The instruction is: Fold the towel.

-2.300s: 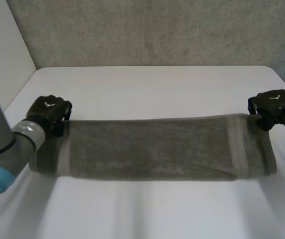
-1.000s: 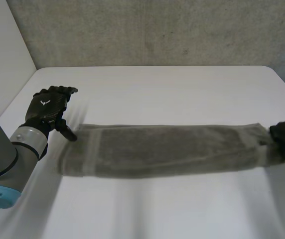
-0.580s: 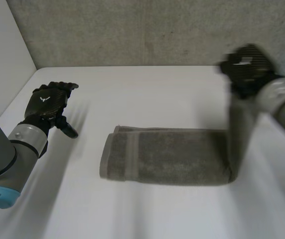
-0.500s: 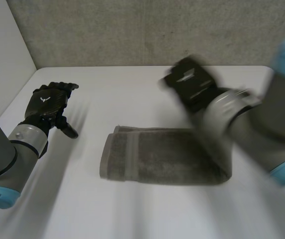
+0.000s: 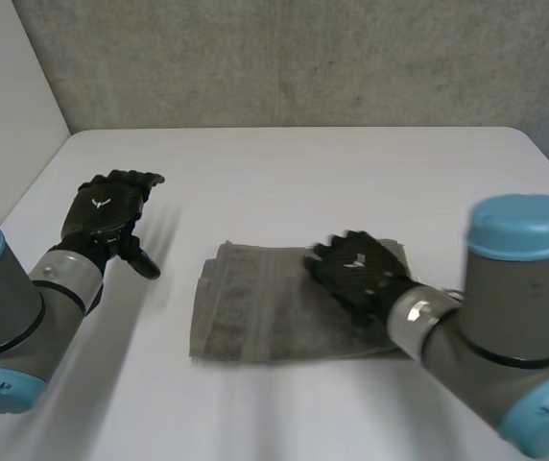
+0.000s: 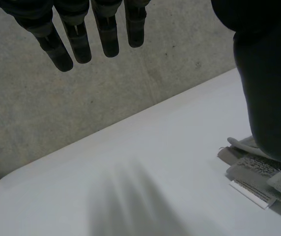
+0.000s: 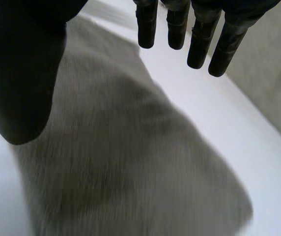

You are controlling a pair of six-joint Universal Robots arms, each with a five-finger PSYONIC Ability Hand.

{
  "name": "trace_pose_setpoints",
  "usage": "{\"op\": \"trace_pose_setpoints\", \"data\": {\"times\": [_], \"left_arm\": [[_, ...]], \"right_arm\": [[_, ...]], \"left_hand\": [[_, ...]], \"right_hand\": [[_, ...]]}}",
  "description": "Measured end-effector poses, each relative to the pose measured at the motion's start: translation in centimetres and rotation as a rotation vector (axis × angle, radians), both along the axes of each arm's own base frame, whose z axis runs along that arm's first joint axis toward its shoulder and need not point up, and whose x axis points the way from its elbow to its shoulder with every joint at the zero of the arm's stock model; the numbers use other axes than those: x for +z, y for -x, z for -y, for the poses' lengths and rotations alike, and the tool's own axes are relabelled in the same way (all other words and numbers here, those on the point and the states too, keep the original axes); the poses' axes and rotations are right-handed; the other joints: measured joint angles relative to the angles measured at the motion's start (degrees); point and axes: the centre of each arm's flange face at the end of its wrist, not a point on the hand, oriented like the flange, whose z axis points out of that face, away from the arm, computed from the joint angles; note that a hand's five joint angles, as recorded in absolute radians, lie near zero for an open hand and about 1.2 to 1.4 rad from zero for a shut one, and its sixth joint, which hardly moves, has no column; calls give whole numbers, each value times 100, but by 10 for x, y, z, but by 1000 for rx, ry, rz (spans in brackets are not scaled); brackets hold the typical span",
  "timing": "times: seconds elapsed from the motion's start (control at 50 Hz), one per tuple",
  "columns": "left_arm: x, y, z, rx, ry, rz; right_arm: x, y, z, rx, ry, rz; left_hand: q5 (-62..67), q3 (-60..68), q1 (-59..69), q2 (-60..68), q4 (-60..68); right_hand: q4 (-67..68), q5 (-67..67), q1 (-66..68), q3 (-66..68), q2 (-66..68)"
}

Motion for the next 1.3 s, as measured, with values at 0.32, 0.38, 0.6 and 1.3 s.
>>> {"op": "trace_pose_setpoints", "data": {"times": [0.32,0.38,0.6,1.3], "left_arm": [[-3,6,-6,-21,-8,2],[0,6,-5,-22,1,-2],[32,13,0,-35,94,-39],[18,67,-35,-180,-52,-107]], "right_arm": [[-30,57,26,-170,16,-81],[-16,51,33,-165,95,-96],[35,-51,-10,187,349,-22],[37,-25,8,-92,-69,288]], "left_hand": [[0,0,-1,0,0],[0,0,-1,0,0],[0,0,-6,0,0],[-2,-1,-12,0,0]], "right_hand": [[6218,6312,6114,6048,6077],[6218,6312,6120,6053,6077],[6218,6313,6147,6209,6077],[-5,-3,0,-11,-1]]}}
